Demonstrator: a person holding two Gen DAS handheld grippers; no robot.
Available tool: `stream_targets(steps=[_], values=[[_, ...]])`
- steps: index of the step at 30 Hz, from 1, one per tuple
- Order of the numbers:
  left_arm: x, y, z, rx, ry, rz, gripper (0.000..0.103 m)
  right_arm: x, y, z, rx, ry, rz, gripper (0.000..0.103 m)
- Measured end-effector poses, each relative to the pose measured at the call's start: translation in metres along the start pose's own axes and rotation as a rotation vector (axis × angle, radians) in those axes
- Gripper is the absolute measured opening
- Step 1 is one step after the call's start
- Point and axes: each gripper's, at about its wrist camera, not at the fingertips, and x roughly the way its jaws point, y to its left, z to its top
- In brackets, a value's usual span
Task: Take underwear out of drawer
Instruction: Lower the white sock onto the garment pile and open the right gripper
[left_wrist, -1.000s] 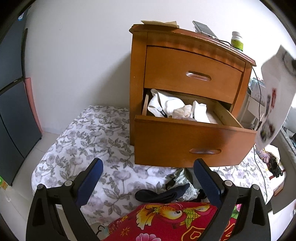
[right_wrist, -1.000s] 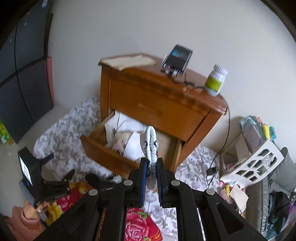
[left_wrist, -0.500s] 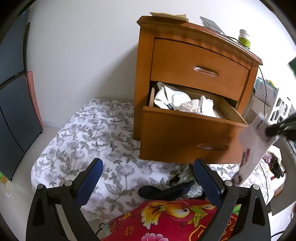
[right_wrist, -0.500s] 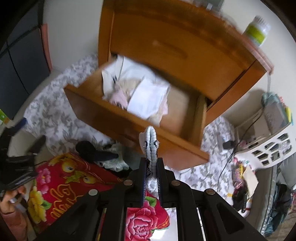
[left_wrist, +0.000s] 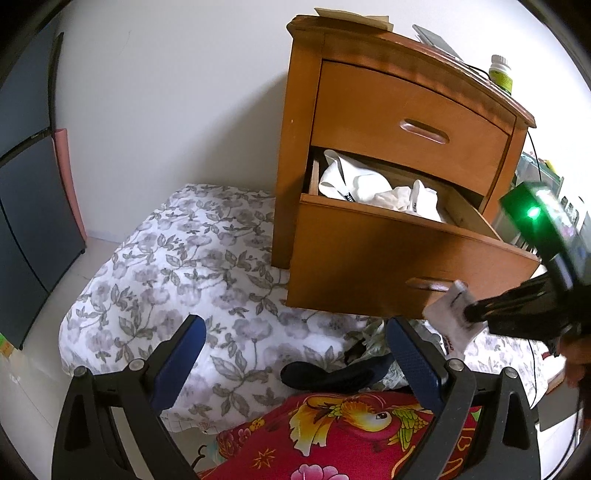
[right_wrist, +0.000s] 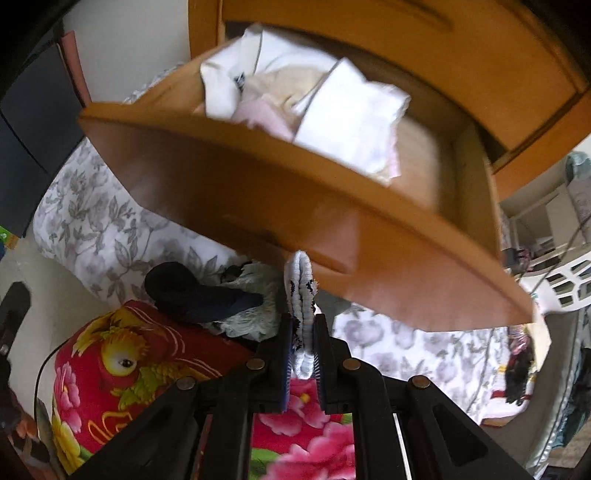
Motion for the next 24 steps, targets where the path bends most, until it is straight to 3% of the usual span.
stream_targets(steps=[6, 9, 11, 15, 18, 21, 23, 24], values=[[0.005, 0.004, -0.001, -0.01, 0.013, 0.002, 0.098, 0.017, 0.009, 0.004, 0.013, 0.029, 0.024, 0.012], [0.005, 0.005, -0.002, -0.013, 0.015, 0.002, 0.098, 0.022, 0.008, 0.005, 0.031, 0.046, 0.04, 0.021], [0.005, 0.006, -0.002, -0.013, 0.014, 0.002, 0.098, 0.021, 0.008, 0.005, 0.025, 0.043, 0.029, 0.038], [0.005, 0.006, -0.002, -0.011, 0.016, 0.002, 0.098, 0.014, 0.005, 0.003, 0.022, 0.03, 0.023, 0.044], [0.006, 0.004, -0.002, -0.007, 0.018, 0.001, 0.098, 0.009, 0.002, -0.002, 0.025, 0.017, 0.03, 0.054], [0.006, 0.004, -0.002, -0.006, 0.019, 0.003, 0.098, 0.006, 0.0, -0.008, 0.037, 0.0, 0.041, 0.071], [0.006, 0.004, -0.003, -0.006, 0.021, 0.007, 0.098, 0.007, -0.002, -0.012, 0.055, -0.006, 0.046, 0.088], [0.006, 0.004, -0.003, -0.006, 0.022, 0.009, 0.098, 0.008, -0.003, -0.013, 0.063, -0.005, 0.05, 0.091]])
